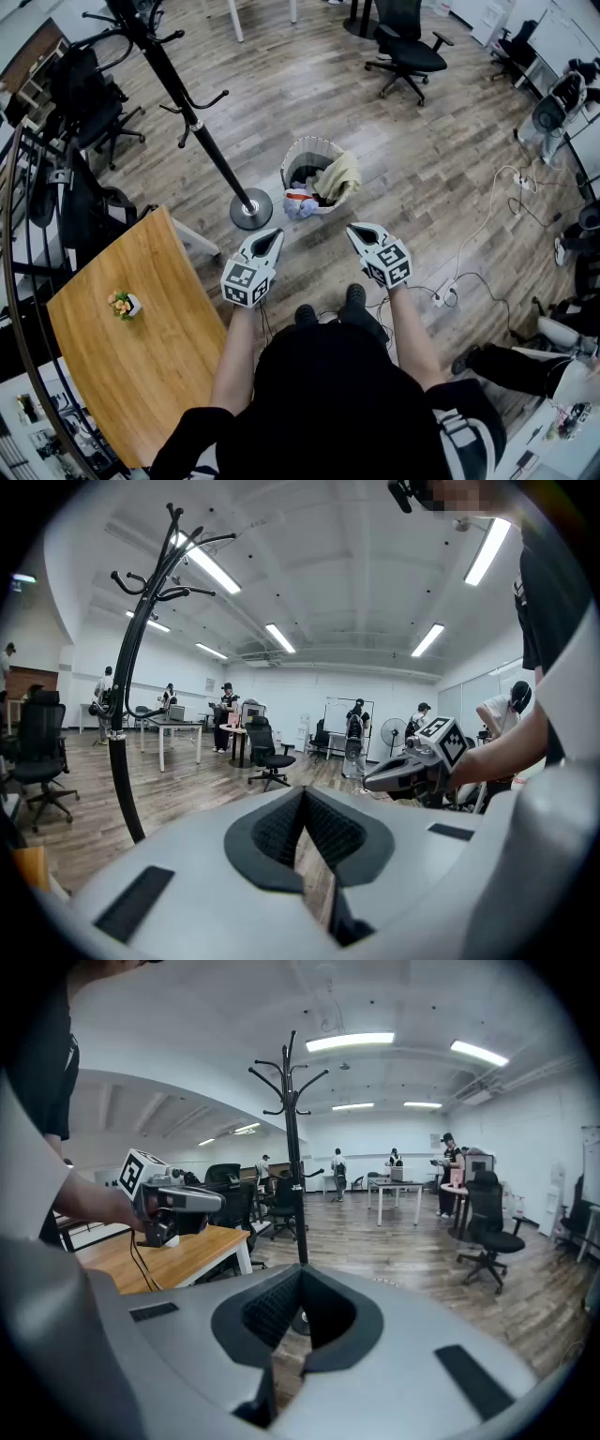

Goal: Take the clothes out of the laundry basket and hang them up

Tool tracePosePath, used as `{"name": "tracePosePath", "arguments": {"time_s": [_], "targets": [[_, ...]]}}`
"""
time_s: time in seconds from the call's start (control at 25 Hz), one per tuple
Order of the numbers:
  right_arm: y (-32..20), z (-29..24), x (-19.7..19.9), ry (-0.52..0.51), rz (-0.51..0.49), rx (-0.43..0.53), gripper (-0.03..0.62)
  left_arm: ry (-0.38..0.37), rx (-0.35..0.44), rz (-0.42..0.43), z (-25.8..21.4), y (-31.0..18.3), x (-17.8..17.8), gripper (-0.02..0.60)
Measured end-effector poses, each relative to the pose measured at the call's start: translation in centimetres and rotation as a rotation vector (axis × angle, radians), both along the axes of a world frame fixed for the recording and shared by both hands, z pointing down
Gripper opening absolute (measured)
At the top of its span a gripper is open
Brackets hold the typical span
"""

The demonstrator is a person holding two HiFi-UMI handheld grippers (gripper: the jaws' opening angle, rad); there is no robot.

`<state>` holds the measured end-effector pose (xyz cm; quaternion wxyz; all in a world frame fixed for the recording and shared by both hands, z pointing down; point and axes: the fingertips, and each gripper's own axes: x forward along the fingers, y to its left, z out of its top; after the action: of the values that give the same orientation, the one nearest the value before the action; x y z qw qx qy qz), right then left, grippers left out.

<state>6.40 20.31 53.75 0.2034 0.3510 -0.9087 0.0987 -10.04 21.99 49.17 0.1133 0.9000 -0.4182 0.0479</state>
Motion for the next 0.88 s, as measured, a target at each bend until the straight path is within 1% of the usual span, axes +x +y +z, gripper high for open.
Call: {"name": "tracePosePath", "arguments": {"time_s": [0.16,0.32,0.64,0.88], "targets": [[1.1,1.3,-1.0,0.01,-0.004,-0.021,0.008,0.004,-0.007,0.0,0.2,0.7,-1.2,0.02],[1.0,1.4,-1.7,0.02,-0.011,-0.015,0.008,0.011,-0.015,-0.016,0.6,0.9,-2.1,0.02],[1.1,1.6,-1.3,0.021,-0.001,-0.016,0.007,0.003,-0.008,-0.008,0.2,0.5,-1.7,0.02],[1.3,1.4,-1.5,0.035,-0.004,0.01,0.008,0.001,-0.003,-0.005,0.2,0.4,-1.8,0.02]]}}
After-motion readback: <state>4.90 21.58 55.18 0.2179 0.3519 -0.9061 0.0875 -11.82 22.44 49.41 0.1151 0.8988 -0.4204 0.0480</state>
